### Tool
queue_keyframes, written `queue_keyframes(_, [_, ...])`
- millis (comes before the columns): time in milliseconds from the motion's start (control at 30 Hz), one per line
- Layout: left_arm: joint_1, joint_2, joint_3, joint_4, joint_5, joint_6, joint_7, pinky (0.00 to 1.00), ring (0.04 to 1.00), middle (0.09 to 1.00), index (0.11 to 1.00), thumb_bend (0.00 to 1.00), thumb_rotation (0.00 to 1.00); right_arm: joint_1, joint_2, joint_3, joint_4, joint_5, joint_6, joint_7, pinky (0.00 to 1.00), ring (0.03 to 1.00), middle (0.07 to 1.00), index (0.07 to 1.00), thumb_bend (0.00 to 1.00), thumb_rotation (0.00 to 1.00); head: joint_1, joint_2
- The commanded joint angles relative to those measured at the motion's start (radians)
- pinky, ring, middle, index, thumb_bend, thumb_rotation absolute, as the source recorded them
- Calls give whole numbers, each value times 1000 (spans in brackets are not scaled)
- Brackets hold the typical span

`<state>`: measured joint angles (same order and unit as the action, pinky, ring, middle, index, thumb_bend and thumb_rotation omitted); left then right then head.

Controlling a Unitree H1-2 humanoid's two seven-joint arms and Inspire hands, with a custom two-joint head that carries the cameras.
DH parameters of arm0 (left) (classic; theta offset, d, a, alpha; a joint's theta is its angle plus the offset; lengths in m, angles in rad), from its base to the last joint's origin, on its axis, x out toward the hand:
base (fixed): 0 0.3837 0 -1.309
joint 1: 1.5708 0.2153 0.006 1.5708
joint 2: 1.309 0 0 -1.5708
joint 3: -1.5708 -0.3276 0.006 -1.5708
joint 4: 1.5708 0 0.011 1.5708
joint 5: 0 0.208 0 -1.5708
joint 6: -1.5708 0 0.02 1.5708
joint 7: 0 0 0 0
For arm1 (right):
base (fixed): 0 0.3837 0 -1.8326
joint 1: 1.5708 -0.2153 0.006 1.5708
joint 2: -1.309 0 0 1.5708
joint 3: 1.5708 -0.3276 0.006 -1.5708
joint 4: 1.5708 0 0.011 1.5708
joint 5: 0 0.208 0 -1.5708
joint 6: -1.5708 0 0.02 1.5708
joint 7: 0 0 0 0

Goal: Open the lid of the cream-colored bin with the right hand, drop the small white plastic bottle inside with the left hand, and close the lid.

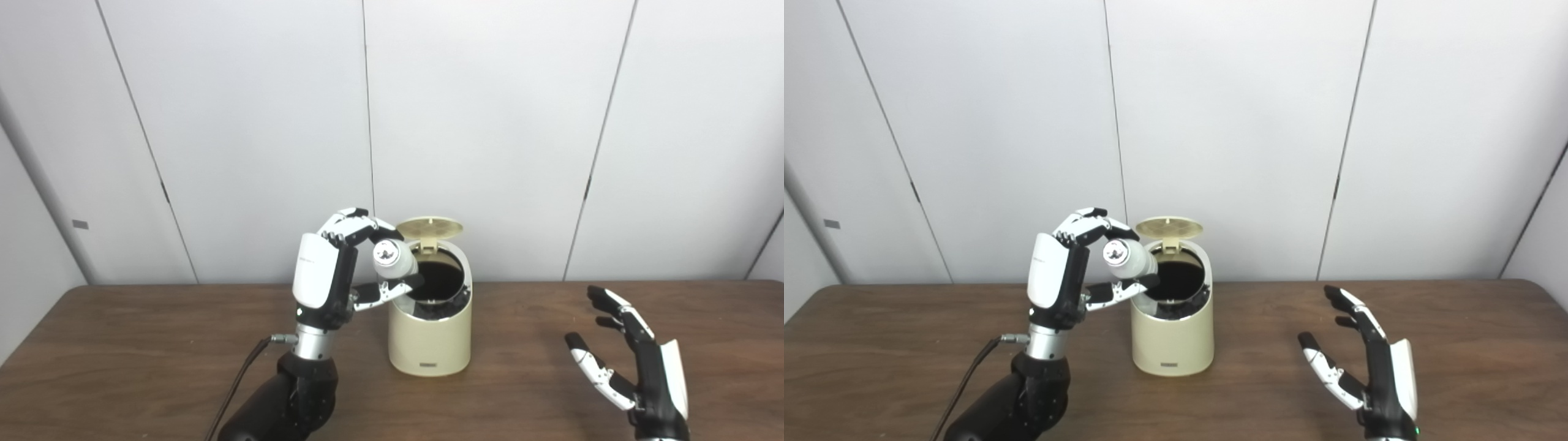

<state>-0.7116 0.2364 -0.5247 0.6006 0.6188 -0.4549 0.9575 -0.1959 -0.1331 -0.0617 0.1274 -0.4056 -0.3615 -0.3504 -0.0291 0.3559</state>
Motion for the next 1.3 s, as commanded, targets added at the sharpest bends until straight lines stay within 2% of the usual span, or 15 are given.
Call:
queue_keyframes(0, [-58, 8, -8, -1, -21, -15, 20, 722, 473, 492, 462, 504, 0, -7, 12, 7, -4, -9, -25, -14, 704, 792, 793, 783, 253, 446, -5, -1])
queue_keyframes(367, [-71, 6, -57, 37, -86, -15, 27, 690, 473, 494, 459, 504, 0, -5, 20, 12, -9, -18, -32, -15, 697, 788, 793, 779, 260, 361, -19, 6])
queue_keyframes(467, [-70, 3, -60, 43, -90, -15, 25, 671, 472, 500, 452, 504, 0, -4, 23, 13, -20, -31, -22, -19, 682, 779, 786, 768, 263, 424, -22, 9])
queue_keyframes(867, [-69, -10, -60, 56, -94, -15, 9, 670, 471, 500, 455, 504, 0, -6, 22, 11, -7, -35, -26, -27, 692, 786, 790, 769, 277, 435, -26, 15])
queue_keyframes(900, [-68, -10, -60, 55, -99, -15, 0, 671, 471, 500, 455, 504, 0, -6, 21, 12, -6, -36, -28, -28, 692, 785, 790, 767, 278, 438, -26, 15])
queue_keyframes(967, [-64, -8, -56, 50, -106, -15, -33, 705, 583, 505, 459, 519, 0, -7, 21, 12, -5, -34, -29, -27, 691, 785, 792, 770, 276, 438, -26, 15])
queue_keyframes(1033, [-58, -2, -49, 38, -117, -15, -85, 722, 619, 507, 468, 522, 0, -5, 23, 14, -17, -37, -20, -24, 687, 784, 790, 765, 275, 446, -26, 18])
queue_keyframes(1067, [-55, -1, -45, 32, -122, -15, -104, 737, 641, 568, 483, 521, 37, -4, 24, 14, -22, -38, -16, -23, 684, 782, 788, 758, 274, 453, -26, 18])
queue_keyframes(1100, [-50, 0, -37, 23, -135, -15, -136, 742, 648, 589, 489, 521, 50, -2, 25, 15, -31, -39, -9, -20, 683, 781, 787, 756, 274, 456, -25, 18])
queue_keyframes(1133, [-46, -1, -28, 17, -144, -15, -161, 755, 672, 619, 561, 728, 88, -1, 26, 15, -38, -38, -4, -16, 682, 782, 788, 757, 271, 456, -25, 18])
queue_keyframes(1167, [-42, -2, -20, 12, -148, -15, -180, 766, 694, 641, 612, 865, 128, 0, 26, 15, -41, -36, -1, -13, 683, 783, 791, 760, 269, 454, -25, 18])
queue_keyframes(1267, [-31, -6, 4, 1, -159, -15, -225, 784, 728, 665, 660, 982, 209, 1, 27, 15, -44, -36, 1, -11, 683, 782, 791, 762, 263, 428, -23, 18])
